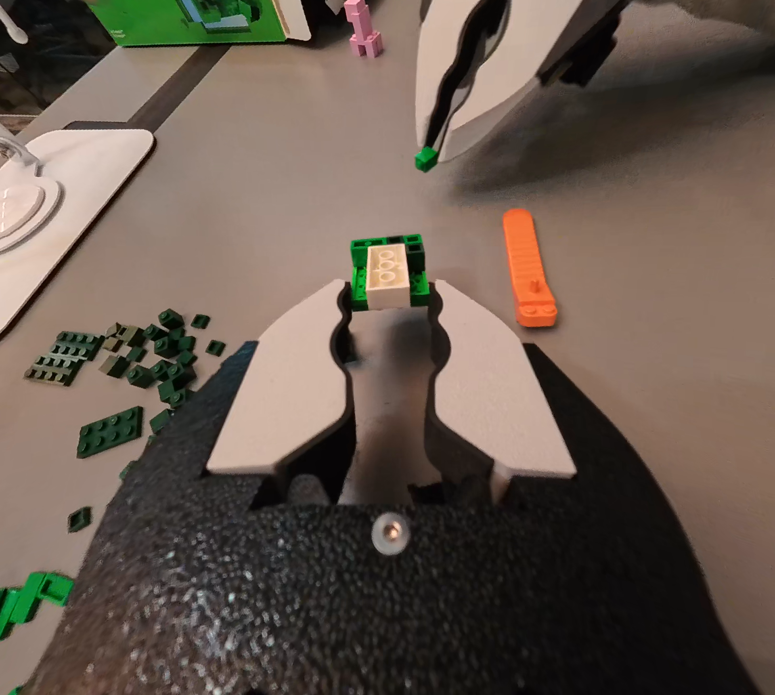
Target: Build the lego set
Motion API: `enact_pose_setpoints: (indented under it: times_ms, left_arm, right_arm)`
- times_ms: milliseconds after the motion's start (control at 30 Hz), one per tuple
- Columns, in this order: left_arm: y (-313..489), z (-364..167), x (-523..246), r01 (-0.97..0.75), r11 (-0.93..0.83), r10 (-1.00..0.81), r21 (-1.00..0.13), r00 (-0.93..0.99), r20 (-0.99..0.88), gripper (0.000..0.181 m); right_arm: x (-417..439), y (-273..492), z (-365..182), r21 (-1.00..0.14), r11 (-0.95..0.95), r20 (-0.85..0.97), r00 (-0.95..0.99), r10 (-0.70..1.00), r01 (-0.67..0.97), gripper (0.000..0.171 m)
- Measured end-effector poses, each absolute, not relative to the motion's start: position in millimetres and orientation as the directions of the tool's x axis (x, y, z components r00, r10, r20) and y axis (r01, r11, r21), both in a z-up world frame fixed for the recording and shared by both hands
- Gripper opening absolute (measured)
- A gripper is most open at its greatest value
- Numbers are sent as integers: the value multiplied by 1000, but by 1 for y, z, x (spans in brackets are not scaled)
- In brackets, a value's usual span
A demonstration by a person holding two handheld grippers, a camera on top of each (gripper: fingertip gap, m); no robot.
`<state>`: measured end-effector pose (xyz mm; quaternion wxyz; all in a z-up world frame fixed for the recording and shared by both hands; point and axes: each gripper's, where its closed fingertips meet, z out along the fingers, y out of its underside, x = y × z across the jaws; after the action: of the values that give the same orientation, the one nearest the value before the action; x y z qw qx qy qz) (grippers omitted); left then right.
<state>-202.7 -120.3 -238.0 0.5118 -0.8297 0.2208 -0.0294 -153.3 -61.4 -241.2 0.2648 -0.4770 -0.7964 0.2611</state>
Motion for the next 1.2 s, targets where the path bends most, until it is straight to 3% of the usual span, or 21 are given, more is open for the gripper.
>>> enact_pose_setpoints:
  times_ms: [200, 633, 933, 1200]
  left_arm:
    - [-123, -249, -195, -387, -416, -458, -823, 871, -178, 35]
    - [-126, -262, -188, -444, -462, -512, -767, 840, -178, 35]
    - [-127, -263, -189, -436, -471, -512, -767, 843, -165, 34]
    - [-126, -263, -190, -432, -479, -501, -764, 849, -165, 35]
  right_arm:
    - [-161, -109, -226, -603, 605, 237, -608, 758, 520, 8]
    - [-174, -130, -243, -361, 815, 317, -763, 564, 453, 8]
    - [-173, -128, -246, -286, 849, 337, -783, 523, 444, 8]
    - [-162, -119, -240, -332, 806, 284, -763, 581, 490, 8]
